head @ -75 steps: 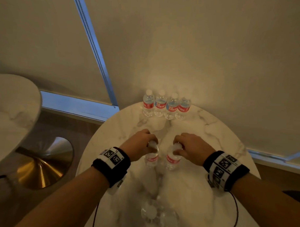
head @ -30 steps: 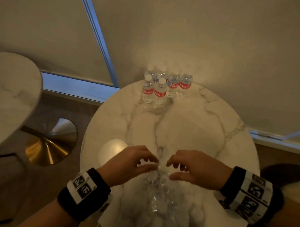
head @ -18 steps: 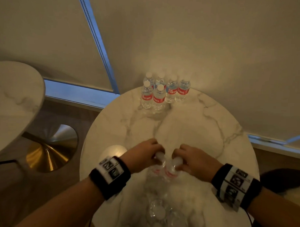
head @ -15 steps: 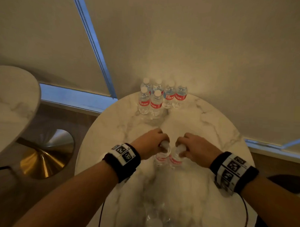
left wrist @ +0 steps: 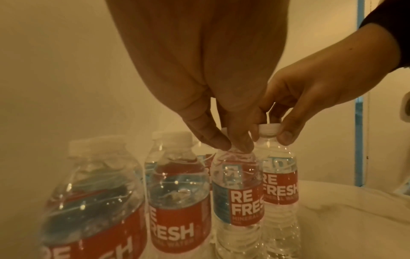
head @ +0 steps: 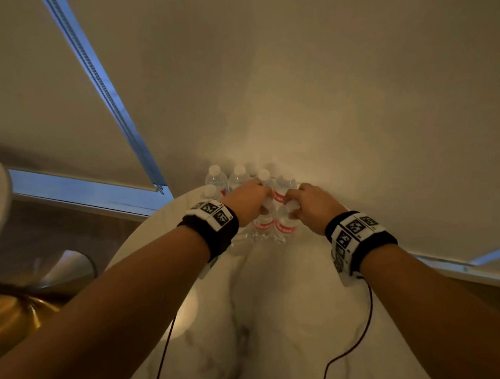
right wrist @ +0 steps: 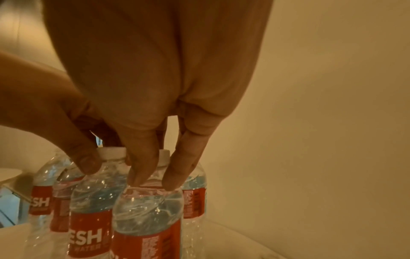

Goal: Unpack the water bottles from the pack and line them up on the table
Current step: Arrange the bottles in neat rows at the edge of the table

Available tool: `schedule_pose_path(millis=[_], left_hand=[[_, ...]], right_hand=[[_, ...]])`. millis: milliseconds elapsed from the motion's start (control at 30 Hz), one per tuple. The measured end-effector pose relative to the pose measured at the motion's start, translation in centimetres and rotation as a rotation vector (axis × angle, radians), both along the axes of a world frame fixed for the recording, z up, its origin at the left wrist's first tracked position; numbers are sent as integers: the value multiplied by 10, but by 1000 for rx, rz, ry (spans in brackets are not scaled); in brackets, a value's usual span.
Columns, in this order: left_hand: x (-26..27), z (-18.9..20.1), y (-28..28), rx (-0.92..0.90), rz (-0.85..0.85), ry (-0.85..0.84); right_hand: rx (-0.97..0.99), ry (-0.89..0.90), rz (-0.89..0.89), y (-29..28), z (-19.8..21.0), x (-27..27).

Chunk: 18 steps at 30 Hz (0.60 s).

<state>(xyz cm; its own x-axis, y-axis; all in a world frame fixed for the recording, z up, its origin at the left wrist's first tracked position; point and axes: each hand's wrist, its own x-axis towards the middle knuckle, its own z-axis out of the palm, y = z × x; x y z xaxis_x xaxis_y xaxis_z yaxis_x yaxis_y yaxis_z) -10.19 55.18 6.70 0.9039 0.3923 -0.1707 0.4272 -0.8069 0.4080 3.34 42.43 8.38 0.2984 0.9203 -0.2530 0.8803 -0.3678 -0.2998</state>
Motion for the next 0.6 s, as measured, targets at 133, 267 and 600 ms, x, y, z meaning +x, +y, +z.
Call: schedule_pose_path(millis=[133, 267, 600], left_hand=[[-1, -2, 11, 43, 9, 7], [-5, -4, 11, 43, 38, -11], [-87, 30, -65, -10, 139, -187]], right_hand=[[39, 3, 2, 15, -7, 1], [45, 57, -58, 13, -9, 2], [24, 110, -27, -87, 38, -47]])
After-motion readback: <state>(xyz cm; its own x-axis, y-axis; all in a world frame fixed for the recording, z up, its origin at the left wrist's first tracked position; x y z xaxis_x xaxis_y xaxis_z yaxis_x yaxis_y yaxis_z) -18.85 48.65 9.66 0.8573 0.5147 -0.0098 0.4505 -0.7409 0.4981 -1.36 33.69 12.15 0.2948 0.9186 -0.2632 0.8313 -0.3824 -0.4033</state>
